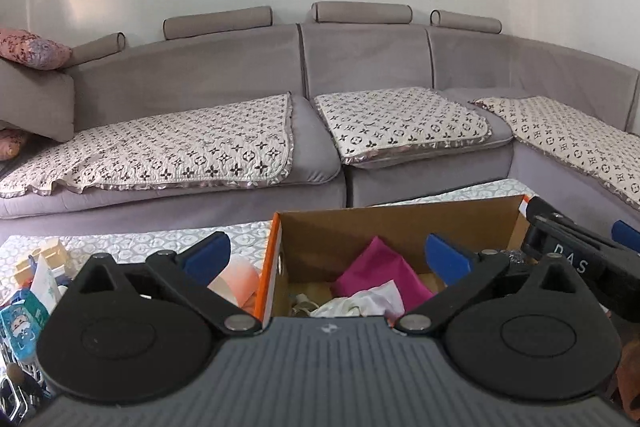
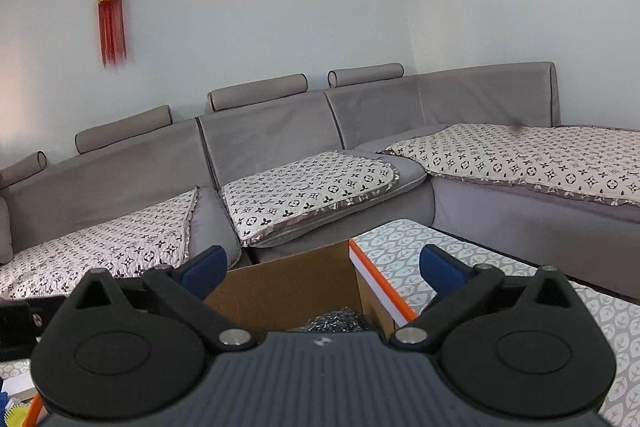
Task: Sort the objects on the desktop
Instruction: 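Open both grippers to drop the towel and steel wool inside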
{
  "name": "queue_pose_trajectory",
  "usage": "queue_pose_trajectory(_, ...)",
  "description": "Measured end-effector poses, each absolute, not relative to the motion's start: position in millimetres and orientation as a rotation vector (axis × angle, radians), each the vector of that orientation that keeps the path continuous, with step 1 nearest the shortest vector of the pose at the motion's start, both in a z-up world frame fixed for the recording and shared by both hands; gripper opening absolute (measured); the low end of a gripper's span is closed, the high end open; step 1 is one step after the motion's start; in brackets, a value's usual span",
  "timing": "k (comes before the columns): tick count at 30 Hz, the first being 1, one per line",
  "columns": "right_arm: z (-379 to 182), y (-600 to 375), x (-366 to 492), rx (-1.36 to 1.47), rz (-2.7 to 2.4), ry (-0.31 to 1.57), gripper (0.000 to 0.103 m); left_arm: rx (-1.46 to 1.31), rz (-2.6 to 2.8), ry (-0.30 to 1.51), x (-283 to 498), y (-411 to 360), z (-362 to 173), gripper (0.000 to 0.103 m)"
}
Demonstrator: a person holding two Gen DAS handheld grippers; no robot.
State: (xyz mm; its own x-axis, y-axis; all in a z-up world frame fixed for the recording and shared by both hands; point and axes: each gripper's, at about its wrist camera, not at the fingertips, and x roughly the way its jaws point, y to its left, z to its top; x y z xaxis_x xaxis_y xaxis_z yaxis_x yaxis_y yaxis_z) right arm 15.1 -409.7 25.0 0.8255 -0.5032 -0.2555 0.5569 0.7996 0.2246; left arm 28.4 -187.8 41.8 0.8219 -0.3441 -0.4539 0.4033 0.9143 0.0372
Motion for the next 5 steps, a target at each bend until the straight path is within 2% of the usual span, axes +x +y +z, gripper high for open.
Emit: queue_pose_trajectory(5,24.2,-409.8,13.4,0.3,-0.567,0.183,0.103,0.144,-0.409,0.439,27.9,-187.0,42.5,0.103)
